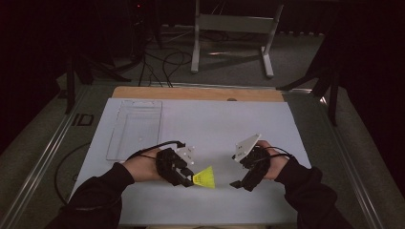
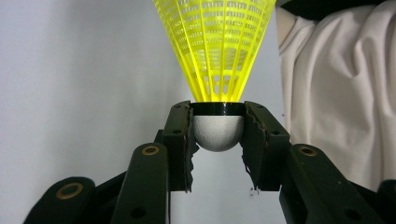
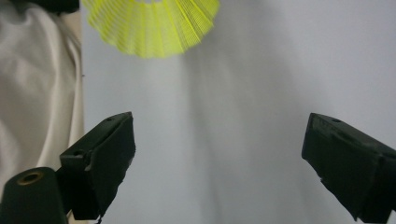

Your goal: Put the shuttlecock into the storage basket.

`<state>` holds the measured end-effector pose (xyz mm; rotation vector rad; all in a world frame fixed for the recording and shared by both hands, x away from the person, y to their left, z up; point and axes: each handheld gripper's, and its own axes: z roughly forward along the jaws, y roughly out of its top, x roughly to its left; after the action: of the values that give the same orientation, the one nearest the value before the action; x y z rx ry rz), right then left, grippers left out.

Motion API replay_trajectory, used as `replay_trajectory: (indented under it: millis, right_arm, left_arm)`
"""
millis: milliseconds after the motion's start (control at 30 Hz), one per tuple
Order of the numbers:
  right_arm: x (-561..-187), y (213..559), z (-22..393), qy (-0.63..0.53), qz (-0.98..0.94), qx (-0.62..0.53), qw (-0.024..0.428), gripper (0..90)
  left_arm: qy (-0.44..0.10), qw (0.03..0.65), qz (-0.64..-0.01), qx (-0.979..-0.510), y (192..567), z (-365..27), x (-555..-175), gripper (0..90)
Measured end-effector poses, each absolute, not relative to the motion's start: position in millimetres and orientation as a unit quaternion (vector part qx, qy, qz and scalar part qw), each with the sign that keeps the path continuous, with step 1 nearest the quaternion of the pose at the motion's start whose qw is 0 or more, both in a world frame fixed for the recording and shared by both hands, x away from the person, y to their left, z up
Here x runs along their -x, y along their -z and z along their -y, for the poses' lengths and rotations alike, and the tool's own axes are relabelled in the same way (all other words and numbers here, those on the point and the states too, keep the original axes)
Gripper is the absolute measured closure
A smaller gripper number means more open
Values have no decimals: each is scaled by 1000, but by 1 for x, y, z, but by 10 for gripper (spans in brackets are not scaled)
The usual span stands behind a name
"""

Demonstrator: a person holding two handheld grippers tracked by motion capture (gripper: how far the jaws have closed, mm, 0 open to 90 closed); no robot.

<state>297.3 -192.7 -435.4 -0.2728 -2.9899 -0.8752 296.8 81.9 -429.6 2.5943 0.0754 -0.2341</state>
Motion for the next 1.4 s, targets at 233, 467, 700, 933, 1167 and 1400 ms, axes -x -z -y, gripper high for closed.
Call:
replay_trajectory:
  millis: [233,467,700,933,1167,1400]
  right_arm:
    - [-293,432,205,318,941,113,-21,97]
    - [-291,433,212,344,929,134,-36,97]
    - [-288,437,222,360,918,162,-42,97]
    - [-277,439,232,381,904,180,-73,97]
    - [-269,444,239,404,891,194,-80,97]
    - [-262,451,252,438,867,213,-106,98]
  left_arm:
    - [87,284,-55,-953,418,-100,-302,653]
    - [82,286,-79,-952,410,-116,-308,653]
    - [69,287,-113,-949,400,-139,-316,653]
    - [57,288,-142,-945,397,-160,-322,653]
    - [50,293,-168,-940,393,-176,-325,653]
    - [32,296,-192,-935,385,-197,-327,653]
